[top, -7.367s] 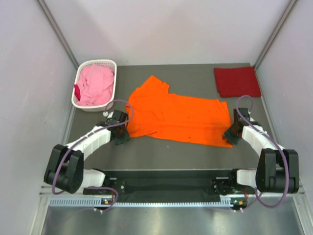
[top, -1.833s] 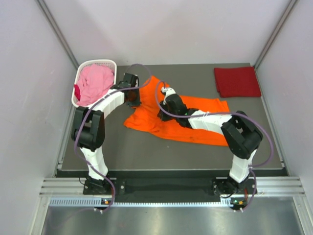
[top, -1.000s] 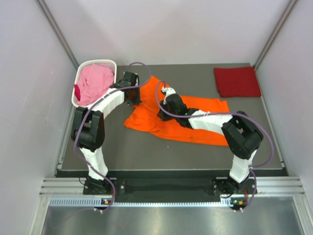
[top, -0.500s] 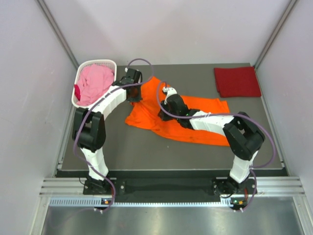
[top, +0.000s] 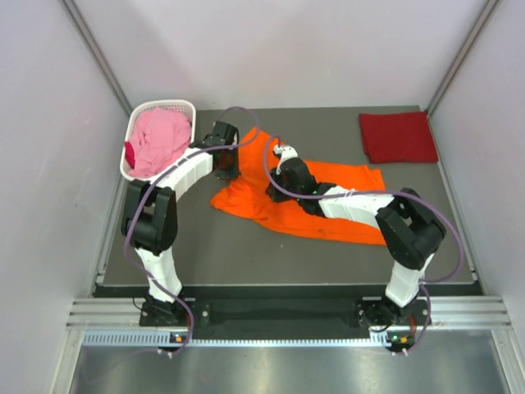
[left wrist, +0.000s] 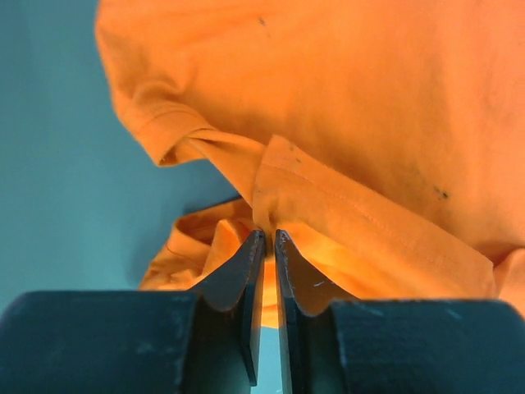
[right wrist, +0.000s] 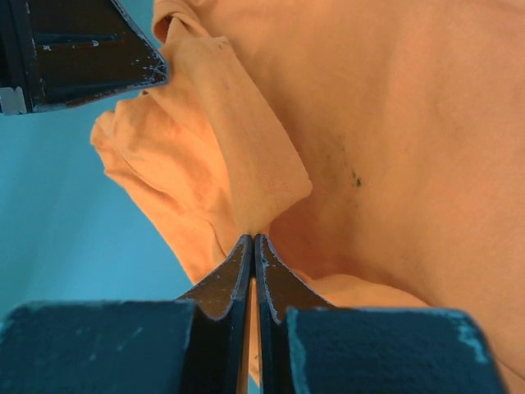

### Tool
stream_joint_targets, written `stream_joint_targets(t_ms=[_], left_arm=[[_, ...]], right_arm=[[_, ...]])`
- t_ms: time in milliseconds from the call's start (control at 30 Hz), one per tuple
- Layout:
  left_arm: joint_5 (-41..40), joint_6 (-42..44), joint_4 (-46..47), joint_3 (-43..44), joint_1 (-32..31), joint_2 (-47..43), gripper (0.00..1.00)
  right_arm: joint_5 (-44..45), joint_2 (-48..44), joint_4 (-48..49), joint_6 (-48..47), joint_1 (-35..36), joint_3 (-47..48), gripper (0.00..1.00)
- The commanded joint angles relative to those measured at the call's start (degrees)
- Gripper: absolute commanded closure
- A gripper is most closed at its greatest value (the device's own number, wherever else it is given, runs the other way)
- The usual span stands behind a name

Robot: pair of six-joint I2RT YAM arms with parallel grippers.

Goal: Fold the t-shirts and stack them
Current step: Fold the tshirt

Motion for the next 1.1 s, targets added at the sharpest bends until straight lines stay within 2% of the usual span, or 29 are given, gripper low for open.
stream_joint_targets(t_ms=[0,367,567,733,1067], left_arm=[[4.0,0.3,2.5,-0.2,-0.1,-2.3,0.83],[7.0,0.2,4.0,-0.4,-0.1,-2.3,0.79],[7.8,0.1,4.5,-0.9,-0.1,-2.4,0.81],[9.2,-0.1,4.8,-0.9,-0.1,-2.7,0.90],[10.5,-0.3,5.9,-0.8,-0.1,-3.4,0.86]], right_arm=[[0.6,-2.6,2.0,-0.1,0.9,0.3,1.00],[0.4,-1.8,1.7,-0.1,0.9,0.8,1.00],[0.2,-1.6,2.0,0.2,0.9,0.5,1.00],[0.2,-1.8,2.3,0.3,0.9,0.2,1.00],[0.0,-1.7,2.5,0.5,0.9,0.2,1.00]])
